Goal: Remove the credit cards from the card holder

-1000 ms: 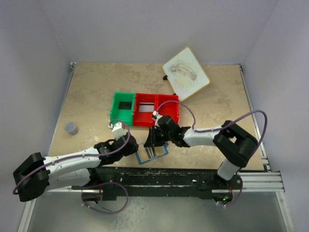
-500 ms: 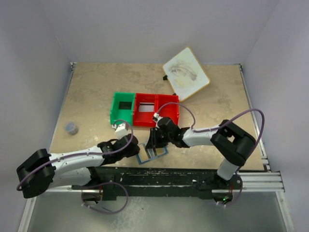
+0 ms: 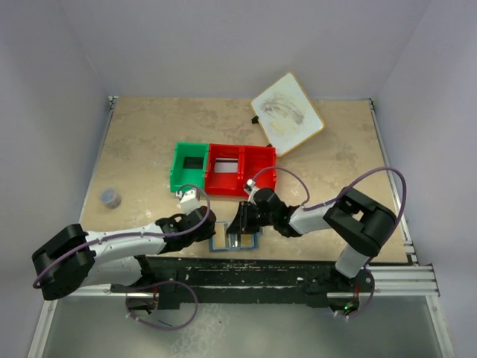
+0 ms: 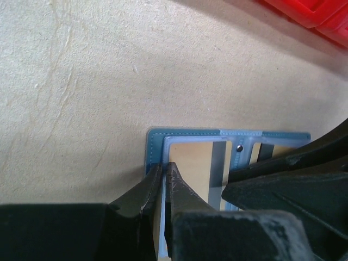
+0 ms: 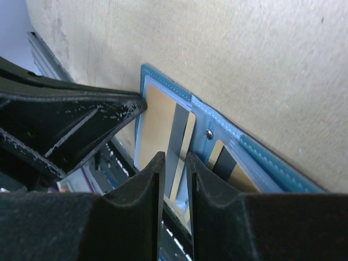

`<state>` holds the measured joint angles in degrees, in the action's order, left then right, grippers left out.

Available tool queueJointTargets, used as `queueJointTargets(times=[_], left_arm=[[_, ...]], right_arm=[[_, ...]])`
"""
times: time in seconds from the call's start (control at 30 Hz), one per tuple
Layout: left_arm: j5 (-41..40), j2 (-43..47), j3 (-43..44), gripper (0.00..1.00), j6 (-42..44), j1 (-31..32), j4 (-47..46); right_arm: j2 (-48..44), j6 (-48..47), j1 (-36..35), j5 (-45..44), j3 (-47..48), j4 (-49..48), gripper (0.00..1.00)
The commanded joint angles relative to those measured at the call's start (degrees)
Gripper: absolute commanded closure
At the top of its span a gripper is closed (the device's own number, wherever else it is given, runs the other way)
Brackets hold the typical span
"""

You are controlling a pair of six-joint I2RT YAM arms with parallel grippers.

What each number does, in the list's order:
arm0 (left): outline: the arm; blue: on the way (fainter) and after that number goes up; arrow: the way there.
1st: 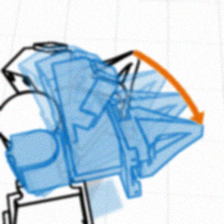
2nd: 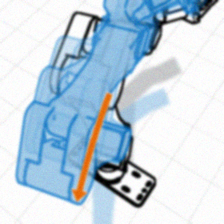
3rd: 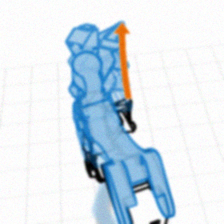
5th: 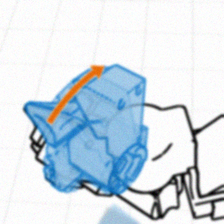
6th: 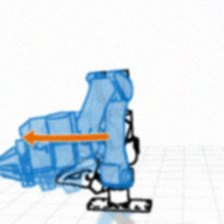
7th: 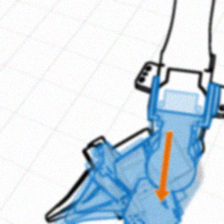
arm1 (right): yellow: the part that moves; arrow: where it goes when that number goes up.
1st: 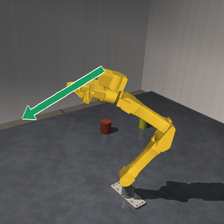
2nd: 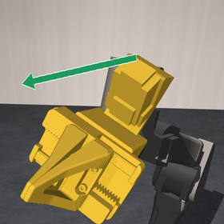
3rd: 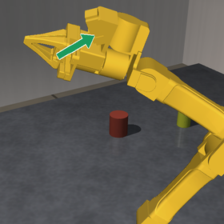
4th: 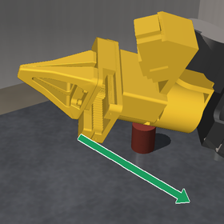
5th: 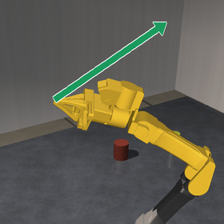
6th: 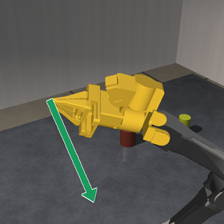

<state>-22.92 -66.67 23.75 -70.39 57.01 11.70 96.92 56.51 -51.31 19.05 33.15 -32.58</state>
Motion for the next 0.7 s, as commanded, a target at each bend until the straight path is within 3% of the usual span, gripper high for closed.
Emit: queueJointTargets(times=[0.0,0.17,0.37,0.67], left_arm=[[2.1,-1.6,-0.8,1.0,0.4,0.0,-1.2],[2.7,-1.5,-2.1,1.0,-0.3,0.2,-2.4],[2.4,0.8,-3.3,1.0,-1.4,0.2,-1.4],[2.9,3.8,-4.6,1.0,-2.2,0.3,-0.8]], right_arm=[[-0.5,5.9,-0.8,3.1,-3.8,-6.5,0.75],[2.5,12.3,-0.8,3.8,-6.3,-18.0,0.77],[4.8,21.0,-1.0,-1.4,-8.6,-24.7,0.8],[0.1,22.1,-3.5,-11.6,-1.4,-4.6,0.75]])
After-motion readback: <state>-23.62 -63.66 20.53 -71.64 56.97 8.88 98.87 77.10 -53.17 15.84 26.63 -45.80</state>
